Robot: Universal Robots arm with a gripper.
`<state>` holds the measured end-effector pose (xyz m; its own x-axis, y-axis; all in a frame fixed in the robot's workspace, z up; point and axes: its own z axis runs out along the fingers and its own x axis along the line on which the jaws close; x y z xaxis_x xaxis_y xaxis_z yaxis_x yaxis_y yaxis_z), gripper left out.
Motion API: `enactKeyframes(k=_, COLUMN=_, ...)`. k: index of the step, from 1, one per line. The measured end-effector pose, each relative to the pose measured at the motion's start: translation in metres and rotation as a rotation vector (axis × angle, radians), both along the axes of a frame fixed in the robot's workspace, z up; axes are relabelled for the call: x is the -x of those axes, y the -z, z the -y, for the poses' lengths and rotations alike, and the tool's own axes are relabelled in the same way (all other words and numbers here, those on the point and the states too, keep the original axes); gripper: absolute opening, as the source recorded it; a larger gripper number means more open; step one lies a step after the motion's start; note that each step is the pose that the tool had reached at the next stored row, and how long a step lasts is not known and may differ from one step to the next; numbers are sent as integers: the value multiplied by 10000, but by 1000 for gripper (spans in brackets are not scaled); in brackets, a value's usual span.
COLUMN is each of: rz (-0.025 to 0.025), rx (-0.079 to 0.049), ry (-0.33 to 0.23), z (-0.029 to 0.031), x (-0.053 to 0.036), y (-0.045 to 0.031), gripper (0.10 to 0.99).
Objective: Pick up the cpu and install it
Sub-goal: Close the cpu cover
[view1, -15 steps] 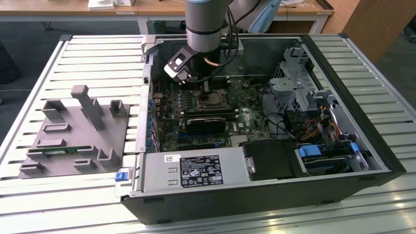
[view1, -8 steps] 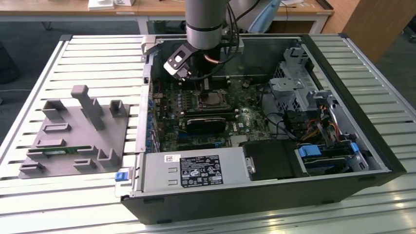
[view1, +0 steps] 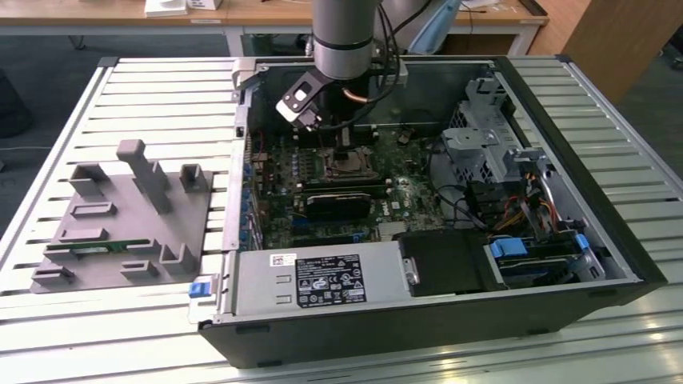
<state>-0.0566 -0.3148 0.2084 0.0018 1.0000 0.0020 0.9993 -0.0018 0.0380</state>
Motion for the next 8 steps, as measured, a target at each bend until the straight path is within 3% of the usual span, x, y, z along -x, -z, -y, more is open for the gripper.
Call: enactKeyframes(k=8, rz=0, rx=0, ry=0, z=0, x=-80, y=0, gripper=106)
